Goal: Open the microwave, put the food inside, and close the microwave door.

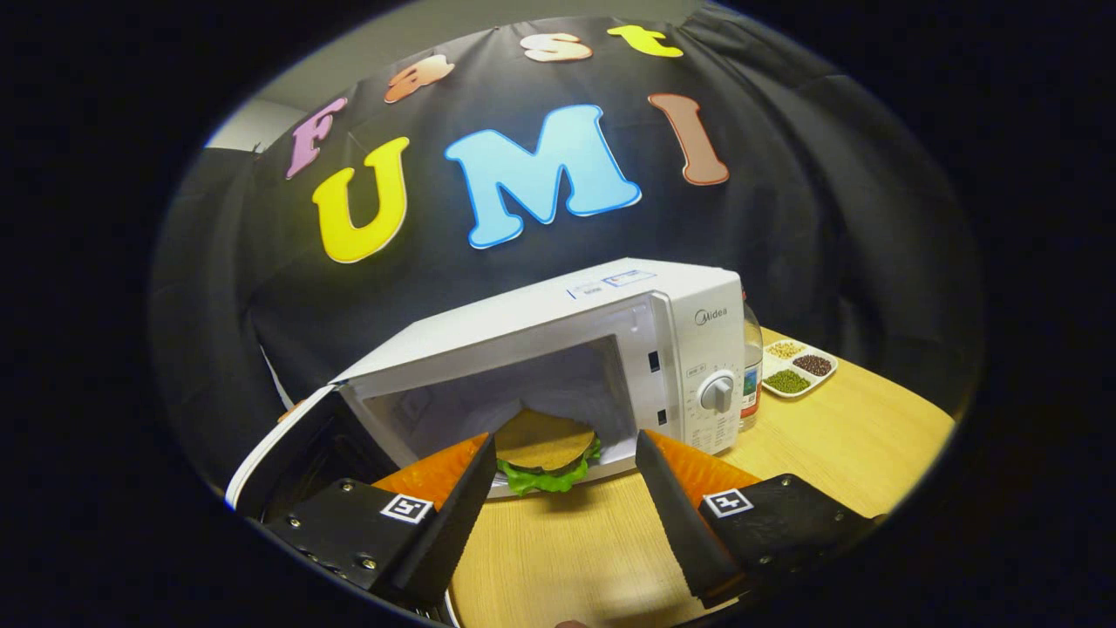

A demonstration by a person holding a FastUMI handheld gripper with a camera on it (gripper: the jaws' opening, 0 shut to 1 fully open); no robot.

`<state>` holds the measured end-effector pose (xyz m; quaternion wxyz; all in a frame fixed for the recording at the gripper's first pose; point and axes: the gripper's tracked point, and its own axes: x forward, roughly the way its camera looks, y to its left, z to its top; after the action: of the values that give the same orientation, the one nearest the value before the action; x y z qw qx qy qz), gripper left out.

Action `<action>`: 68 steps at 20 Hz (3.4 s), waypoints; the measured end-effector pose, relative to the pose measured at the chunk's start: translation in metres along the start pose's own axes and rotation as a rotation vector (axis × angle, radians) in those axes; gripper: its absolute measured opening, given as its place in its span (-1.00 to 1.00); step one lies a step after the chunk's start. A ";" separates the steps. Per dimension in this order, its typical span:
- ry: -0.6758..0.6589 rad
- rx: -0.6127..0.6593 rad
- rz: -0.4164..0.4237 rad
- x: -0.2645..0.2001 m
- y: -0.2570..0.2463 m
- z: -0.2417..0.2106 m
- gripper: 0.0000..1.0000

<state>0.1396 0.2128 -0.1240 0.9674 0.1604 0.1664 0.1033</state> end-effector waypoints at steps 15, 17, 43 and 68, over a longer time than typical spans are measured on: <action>-0.107 -0.156 0.312 -0.168 0.151 0.015 0.94; -0.108 -0.168 0.361 -0.185 0.174 0.011 0.94; 0.227 -0.304 0.551 -0.217 0.223 -0.144 -0.93; 0.233 -0.206 0.290 -0.131 0.074 -0.075 -0.98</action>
<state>-0.0184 0.2685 -0.1276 0.9280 0.0699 0.2406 0.2759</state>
